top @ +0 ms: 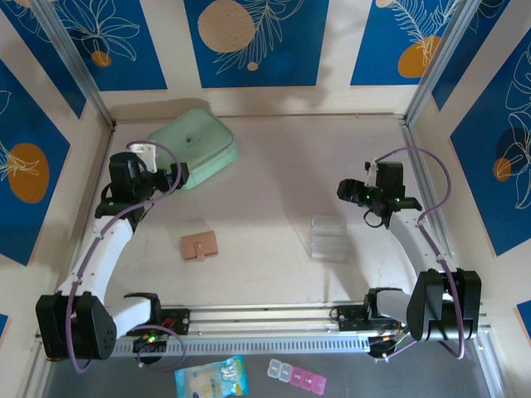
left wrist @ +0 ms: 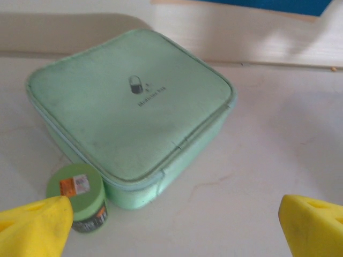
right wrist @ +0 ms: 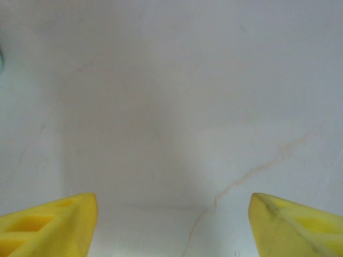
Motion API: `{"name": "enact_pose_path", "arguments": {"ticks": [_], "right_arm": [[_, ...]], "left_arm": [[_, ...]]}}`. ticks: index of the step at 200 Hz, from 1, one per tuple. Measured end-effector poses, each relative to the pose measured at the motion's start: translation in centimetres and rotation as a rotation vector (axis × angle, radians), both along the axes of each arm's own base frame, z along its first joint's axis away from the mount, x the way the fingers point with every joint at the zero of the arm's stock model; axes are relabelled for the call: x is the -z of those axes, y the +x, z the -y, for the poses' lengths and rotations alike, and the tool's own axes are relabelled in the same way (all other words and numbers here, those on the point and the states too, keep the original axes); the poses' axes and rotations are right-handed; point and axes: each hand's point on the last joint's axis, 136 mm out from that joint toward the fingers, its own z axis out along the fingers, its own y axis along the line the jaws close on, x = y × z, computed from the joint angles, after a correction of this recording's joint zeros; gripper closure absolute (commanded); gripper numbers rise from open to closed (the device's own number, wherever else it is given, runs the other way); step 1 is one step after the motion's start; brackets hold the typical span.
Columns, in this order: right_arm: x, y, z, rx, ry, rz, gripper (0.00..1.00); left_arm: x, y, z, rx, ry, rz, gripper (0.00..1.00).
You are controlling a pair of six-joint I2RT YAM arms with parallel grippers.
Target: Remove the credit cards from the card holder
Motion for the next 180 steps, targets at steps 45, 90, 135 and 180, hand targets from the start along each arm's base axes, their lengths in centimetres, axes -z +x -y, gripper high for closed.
{"name": "enact_pose_path", "arguments": {"ticks": [45,90,135,180], "right_arm": [[2.5,-3.9,-0.5,0.012,-0.003,-0.191,0.52],[3.7,-6.0,-0.7,0.027,-0.043,-0.289,0.61],[4.2,-6.6,-1.3,0.021,-0.038,-0.322,0.71],[5.4,-6.7,-1.5,0.020,-0.037,-0.371,0.76]], "left_arm": [[-0.2,-2.1,0.8,0.065,0.016,-0.073,0.03],[0.9,-3.4,0.6,0.076,0.053,-0.083,0.00],[1.6,-4.0,0.1,0.067,0.086,-0.082,0.00],[1.5,-4.0,-0.3,0.052,0.113,-0.072,0.00]]}}
